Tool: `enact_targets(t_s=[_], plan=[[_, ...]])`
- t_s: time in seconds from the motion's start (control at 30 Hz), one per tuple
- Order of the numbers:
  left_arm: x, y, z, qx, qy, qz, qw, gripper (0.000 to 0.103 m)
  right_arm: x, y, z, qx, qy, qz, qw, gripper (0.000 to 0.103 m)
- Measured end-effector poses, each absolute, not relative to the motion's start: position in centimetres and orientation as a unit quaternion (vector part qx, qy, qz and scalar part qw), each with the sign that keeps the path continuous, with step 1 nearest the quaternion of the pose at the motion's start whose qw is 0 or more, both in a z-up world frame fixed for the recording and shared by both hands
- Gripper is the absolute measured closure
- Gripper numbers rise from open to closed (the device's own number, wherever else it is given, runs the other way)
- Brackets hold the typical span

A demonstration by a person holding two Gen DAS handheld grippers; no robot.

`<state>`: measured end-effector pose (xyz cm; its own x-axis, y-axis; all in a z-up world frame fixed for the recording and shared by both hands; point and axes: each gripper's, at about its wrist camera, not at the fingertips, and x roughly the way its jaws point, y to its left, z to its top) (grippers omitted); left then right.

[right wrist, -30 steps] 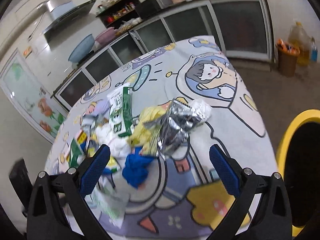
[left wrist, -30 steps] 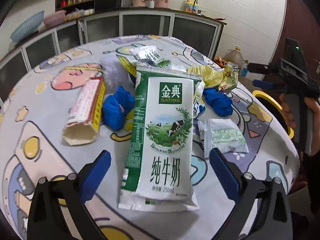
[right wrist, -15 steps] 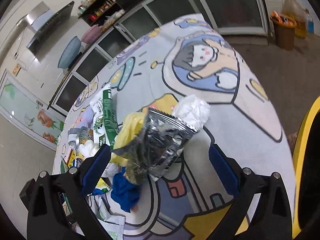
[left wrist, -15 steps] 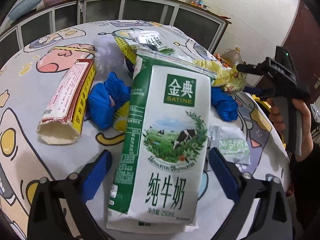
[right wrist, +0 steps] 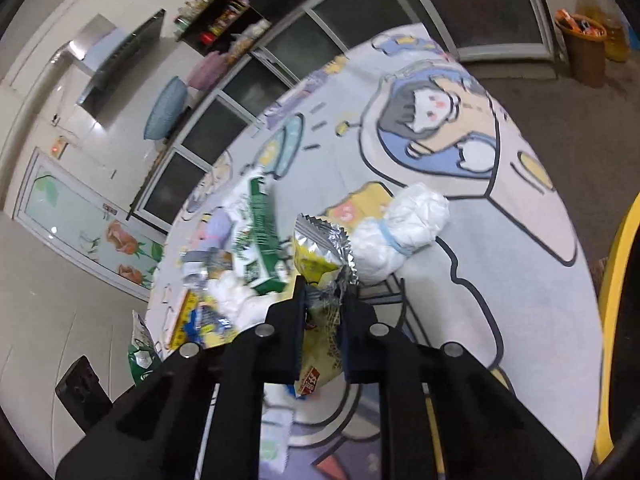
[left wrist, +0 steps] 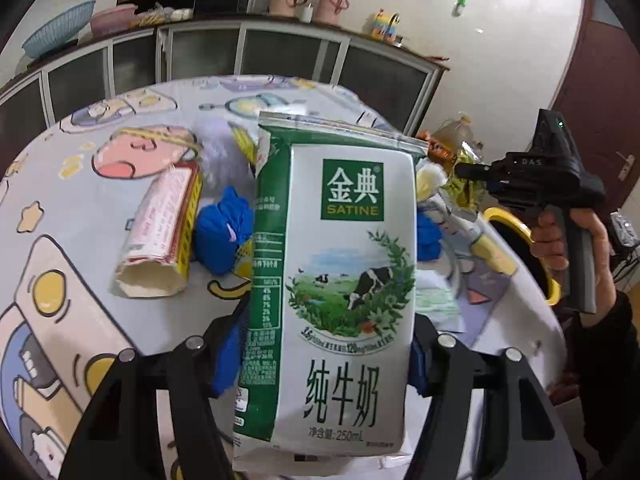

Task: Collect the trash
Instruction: 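Carry both items to the yellow bin and open both tools to drop them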

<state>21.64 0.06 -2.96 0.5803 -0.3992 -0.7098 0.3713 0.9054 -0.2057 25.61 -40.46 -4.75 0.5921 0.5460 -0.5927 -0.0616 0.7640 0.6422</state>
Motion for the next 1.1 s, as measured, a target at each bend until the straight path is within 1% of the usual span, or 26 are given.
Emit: enact_targets(t_s=[0.2, 0.4, 0.8, 1.1], plan=[[19.5, 0.9, 0.1, -0.020, 0.372, -0.222, 0.901, 0.044, 22.4, -41.1, -0.9, 0.286, 0.382, 0.199, 0.856, 0.089], [18.7, -1.0, 1.3, -0.014, 0.356, -0.245, 0.902, 0.044, 19.2, -43.2, 0.6, 0.281, 0.365, 0.184, 0.868, 0.089], [19.1, -10.7, 1.1, 0.008, 0.359, -0.325, 0.875, 0.044, 13.1, -52.9, -0.5, 0.319, 0.341, 0.103, 0.878, 0.089], [20.6, -20.5, 0.6, 0.036, 0.366, -0.386, 0.846, 0.044, 9.3, -60.2, -2.1, 0.344, 0.318, 0.012, 0.883, 0.089]])
